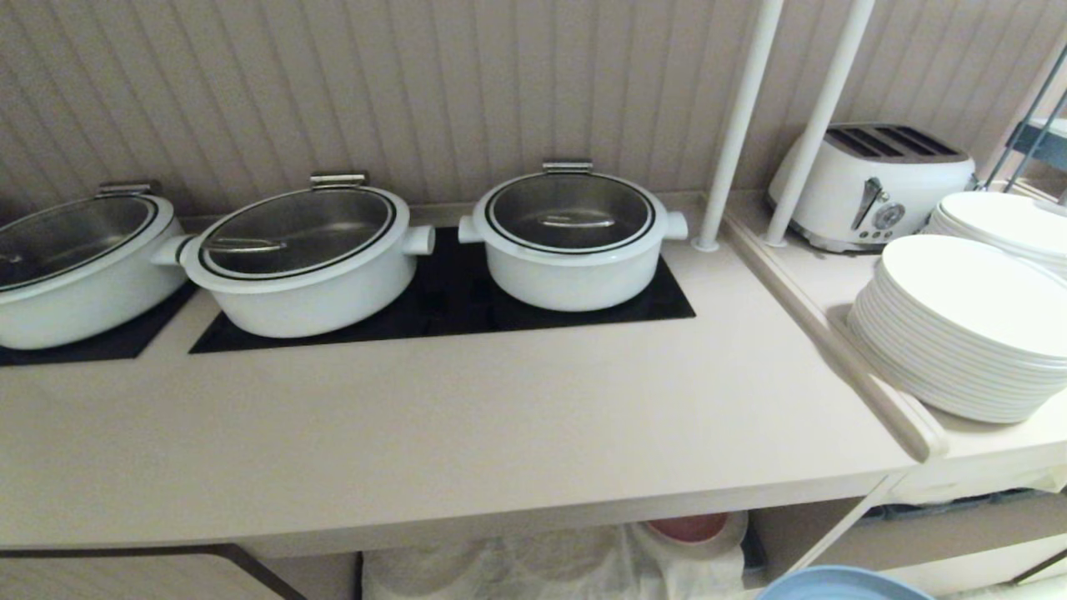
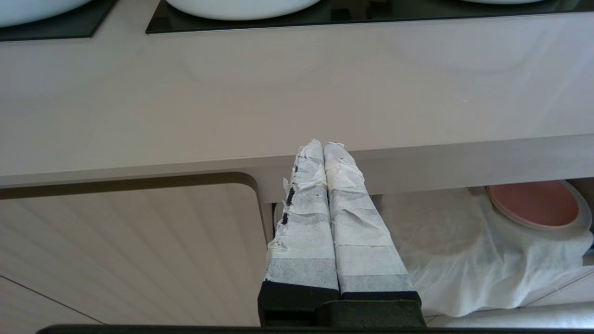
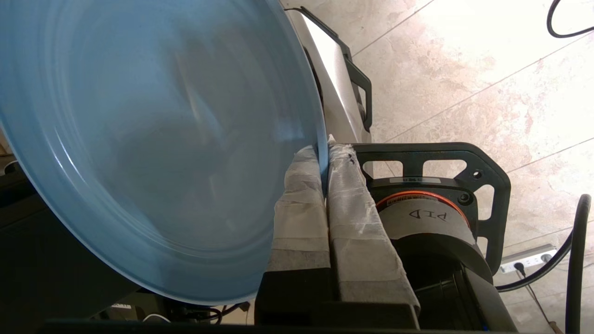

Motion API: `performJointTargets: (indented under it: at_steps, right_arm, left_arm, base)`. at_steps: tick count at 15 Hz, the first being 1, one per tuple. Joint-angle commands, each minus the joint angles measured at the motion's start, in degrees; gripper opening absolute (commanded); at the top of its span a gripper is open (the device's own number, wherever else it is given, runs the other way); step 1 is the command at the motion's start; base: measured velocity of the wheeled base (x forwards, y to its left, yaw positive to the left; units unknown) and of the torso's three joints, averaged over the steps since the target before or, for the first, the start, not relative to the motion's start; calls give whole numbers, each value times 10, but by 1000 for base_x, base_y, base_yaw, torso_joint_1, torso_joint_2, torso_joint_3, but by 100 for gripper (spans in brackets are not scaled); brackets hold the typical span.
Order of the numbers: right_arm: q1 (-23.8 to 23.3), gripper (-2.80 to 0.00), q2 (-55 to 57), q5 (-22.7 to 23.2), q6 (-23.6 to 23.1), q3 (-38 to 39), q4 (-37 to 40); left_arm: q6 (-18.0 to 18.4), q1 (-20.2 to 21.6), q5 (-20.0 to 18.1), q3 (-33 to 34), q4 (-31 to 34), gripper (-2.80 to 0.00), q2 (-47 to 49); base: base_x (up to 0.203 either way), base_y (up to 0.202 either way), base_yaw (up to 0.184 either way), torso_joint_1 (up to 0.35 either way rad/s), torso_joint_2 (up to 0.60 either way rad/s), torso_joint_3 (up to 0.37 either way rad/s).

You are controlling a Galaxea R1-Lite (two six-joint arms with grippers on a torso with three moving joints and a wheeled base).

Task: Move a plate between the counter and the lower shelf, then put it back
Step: Put the plate in the cupboard

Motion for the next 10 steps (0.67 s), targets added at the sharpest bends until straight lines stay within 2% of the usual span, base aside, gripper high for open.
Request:
performJointTargets:
  at_steps: [1, 10]
  right_arm:
    - [0, -280, 3, 0, 2, -1, 2]
    - [0, -280, 2, 2, 4, -5, -2]
  left_arm:
    - [0, 0, 0, 0, 0, -280, 0]
    - [0, 0, 0, 0, 0, -280, 0]
  base:
    - [0, 0, 0, 0, 0, 0]
    - [0, 0, 0, 0, 0, 0]
